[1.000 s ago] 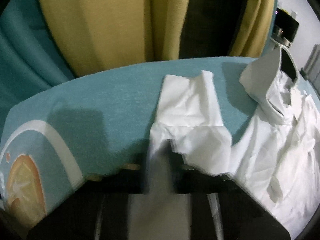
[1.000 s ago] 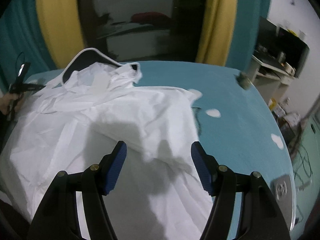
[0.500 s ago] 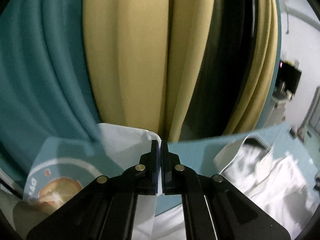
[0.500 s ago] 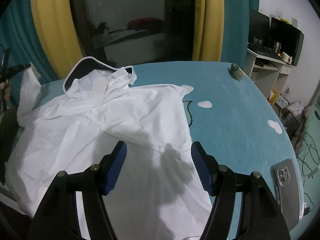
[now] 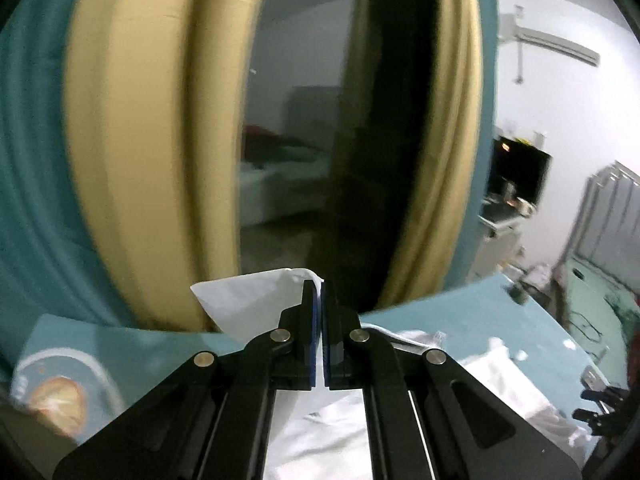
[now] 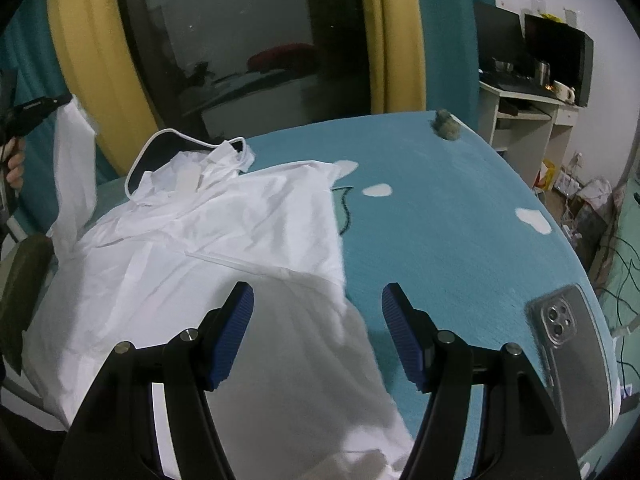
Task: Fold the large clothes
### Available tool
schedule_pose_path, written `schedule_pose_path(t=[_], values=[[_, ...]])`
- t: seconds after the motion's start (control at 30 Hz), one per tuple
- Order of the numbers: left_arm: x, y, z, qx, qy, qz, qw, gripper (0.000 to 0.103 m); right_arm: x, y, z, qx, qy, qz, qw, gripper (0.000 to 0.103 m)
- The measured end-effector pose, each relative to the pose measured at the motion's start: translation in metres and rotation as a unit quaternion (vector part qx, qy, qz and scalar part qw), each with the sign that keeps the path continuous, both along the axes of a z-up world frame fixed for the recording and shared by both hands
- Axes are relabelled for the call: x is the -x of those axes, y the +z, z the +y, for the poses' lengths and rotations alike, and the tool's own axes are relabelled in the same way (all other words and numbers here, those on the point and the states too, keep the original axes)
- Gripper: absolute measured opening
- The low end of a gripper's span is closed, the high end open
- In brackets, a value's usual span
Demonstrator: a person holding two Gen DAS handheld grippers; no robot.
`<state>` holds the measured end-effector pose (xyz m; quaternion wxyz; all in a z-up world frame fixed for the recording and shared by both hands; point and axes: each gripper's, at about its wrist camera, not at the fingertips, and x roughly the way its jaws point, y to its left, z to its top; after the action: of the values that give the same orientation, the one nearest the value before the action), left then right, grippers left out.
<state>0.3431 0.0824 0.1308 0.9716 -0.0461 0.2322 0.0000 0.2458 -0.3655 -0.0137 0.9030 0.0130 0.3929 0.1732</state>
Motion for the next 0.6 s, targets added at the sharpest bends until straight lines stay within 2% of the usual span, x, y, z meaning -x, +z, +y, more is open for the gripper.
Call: schedule_pose_path(t=[0.23,0.33,0.43,0.47,0.5,0.6], values=[[-0.03,-0.044,-0.086,0.016,-0.078,0.042,0.9959,0.002,0.01,-0.002,-0.031,-0.006,-0.024,0.002,1.0,0.067],[-0.037,-0.074,-0.123,0.032,-0.125,0.075,0.9888,0.002,0.013,-0.007,-0.044,-0.009,-0.039,0.009,0.999,0.067],[-0.031,-0.114,-0.155,0.045,-0.18,0.133,0.9735,0.003,0.015,-0.012,-0.051,-0.008,-0.048,0.016,0.999,0.067],[-0.03,-0.132,-0.173,0.032,-0.207,0.168,0.9633,0.003,0.015,-0.013,-0.052,-0.007,-0.049,0.018,0.999,0.067],[-0.029,-0.145,-0.185,0.022,-0.227,0.192,0.9546,0.006,0.016,-0.013,-0.052,-0.007,-0.05,0.018,0.999,0.067],[-0.018,-0.171,-0.195,0.009,-0.257,0.236,0.9372,0.017,0.015,-0.014,-0.048,-0.002,-0.047,0.02,0.999,0.067]])
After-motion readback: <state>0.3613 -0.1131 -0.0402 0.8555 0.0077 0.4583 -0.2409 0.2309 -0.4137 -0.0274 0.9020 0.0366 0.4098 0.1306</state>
